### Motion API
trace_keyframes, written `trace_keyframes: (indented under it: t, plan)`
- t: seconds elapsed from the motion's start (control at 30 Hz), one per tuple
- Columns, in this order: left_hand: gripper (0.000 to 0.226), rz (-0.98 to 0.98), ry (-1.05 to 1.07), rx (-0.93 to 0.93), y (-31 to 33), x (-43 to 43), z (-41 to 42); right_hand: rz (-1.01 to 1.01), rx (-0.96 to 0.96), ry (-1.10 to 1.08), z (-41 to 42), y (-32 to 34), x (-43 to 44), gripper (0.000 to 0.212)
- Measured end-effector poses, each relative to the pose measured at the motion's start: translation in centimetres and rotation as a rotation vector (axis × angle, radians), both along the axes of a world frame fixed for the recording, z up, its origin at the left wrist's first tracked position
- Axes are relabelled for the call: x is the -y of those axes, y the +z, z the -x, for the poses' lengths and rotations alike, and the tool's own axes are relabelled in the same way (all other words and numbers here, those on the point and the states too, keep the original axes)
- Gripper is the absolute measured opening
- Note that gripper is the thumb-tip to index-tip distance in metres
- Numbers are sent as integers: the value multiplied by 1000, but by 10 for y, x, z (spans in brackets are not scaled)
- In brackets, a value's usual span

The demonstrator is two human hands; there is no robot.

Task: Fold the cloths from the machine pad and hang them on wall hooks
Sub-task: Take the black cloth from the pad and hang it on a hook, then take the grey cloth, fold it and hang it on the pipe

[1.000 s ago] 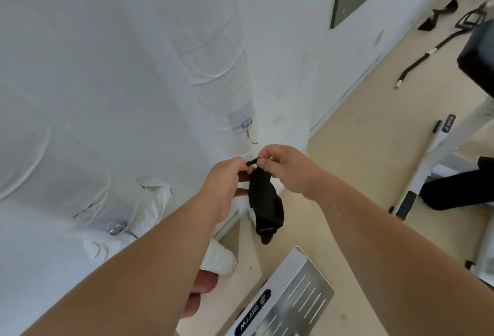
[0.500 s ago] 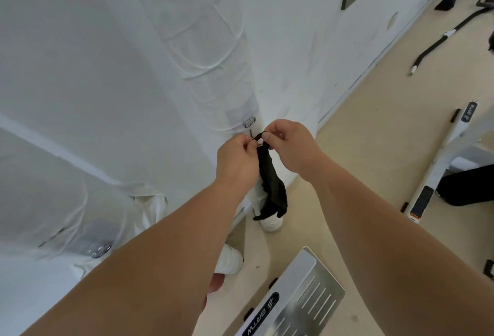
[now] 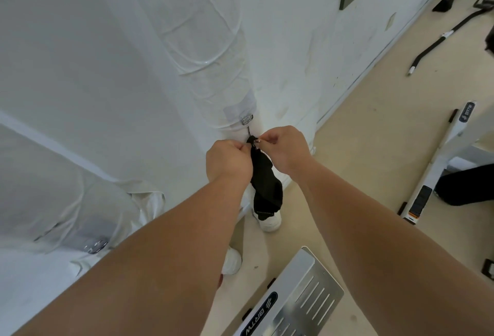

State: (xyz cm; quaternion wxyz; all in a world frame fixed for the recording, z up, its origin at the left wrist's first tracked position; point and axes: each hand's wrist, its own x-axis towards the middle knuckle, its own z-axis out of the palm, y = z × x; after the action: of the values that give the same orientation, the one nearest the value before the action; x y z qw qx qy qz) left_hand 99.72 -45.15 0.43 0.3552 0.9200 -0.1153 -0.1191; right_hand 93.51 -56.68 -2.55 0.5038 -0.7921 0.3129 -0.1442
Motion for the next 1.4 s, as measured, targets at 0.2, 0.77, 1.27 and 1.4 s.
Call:
trace_keyframes:
  t: [0.2, 0.77, 1.27, 1.4]
  plan:
    - [30, -48, -33, -29, 27, -38, -2, 38, -207, 114, 27, 16, -17, 40]
    - [16, 142, -418, -2, 140, -269, 123, 9, -184, -132, 217, 133, -255, 32]
    - [26, 89, -766, -183, 110, -398, 334, 52, -430, -302, 478, 148, -441, 40]
    - [28, 21, -863, -194, 99, -387, 413, 32, -459, -353, 556, 133, -443, 40]
